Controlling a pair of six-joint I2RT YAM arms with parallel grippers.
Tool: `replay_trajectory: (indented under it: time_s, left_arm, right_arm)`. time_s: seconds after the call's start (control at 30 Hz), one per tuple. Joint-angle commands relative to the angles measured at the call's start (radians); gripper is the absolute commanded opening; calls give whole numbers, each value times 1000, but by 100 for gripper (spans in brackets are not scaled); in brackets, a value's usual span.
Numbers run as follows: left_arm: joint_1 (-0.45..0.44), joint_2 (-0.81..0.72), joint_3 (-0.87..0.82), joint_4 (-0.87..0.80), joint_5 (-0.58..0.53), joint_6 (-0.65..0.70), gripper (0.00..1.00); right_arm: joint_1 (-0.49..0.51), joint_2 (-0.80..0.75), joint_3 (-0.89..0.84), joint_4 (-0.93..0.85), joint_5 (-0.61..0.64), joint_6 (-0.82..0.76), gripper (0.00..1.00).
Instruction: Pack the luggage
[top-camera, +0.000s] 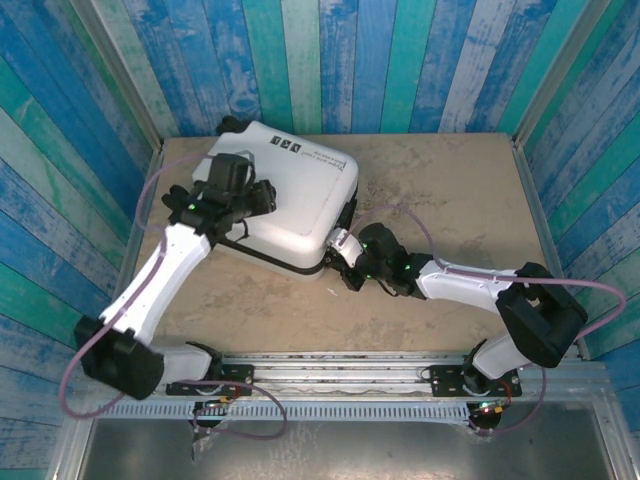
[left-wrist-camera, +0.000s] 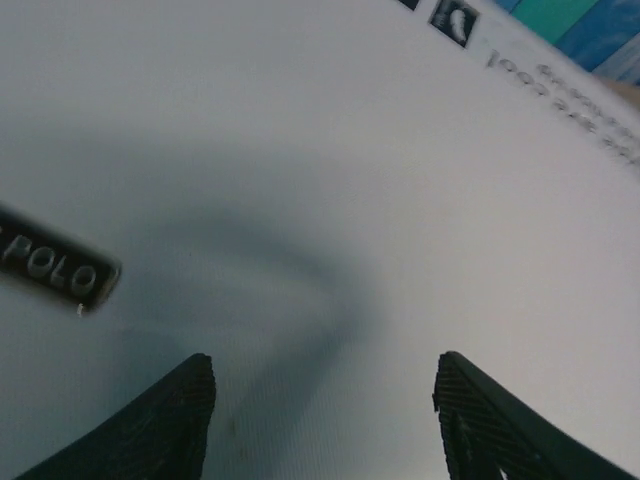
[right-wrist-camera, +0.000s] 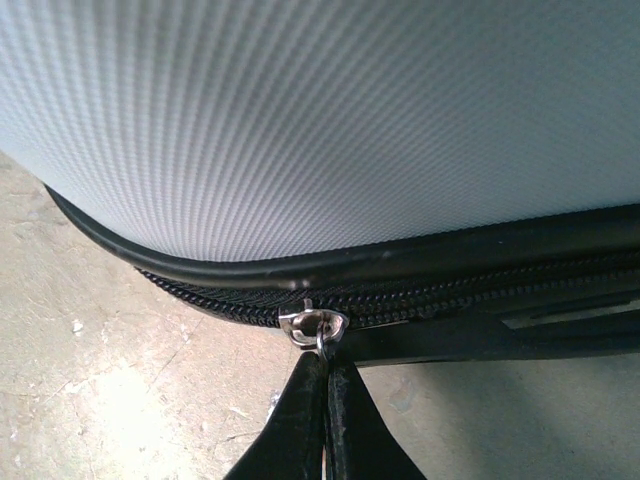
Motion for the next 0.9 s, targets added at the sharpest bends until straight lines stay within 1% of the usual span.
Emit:
replay_trajectory:
  time_s: [0.0,0.07,0.17,0.27,0.43,0.73,0.87]
  left_arm:
    - [-1,71,1,-145,-66,-23,52]
    - [1,79,-28,-144,-84,-30,43]
    - [34,93,-70,-149,-44,-38,34]
    - [68,100,-119,-141,-3,-40,29]
    - [98,97,-182,-119,8,-35,24]
    - [113,133,-250,-89,6,-26,20]
    - [115,143,-271,-76,2,-24,19]
  right_arm:
    - [-8,-30,30,-16,96,15,0]
    - [-14,-43,33,-28,117,25,0]
    - [-38,-51,48,-60,138,43,0]
    - [-60,-34,74,-86,122,45,0]
    - [-72,3,115,-119,142,48,0]
    - [-132,41,166,-172,139,153,0]
    - [-152,48,183,-187,123,130,0]
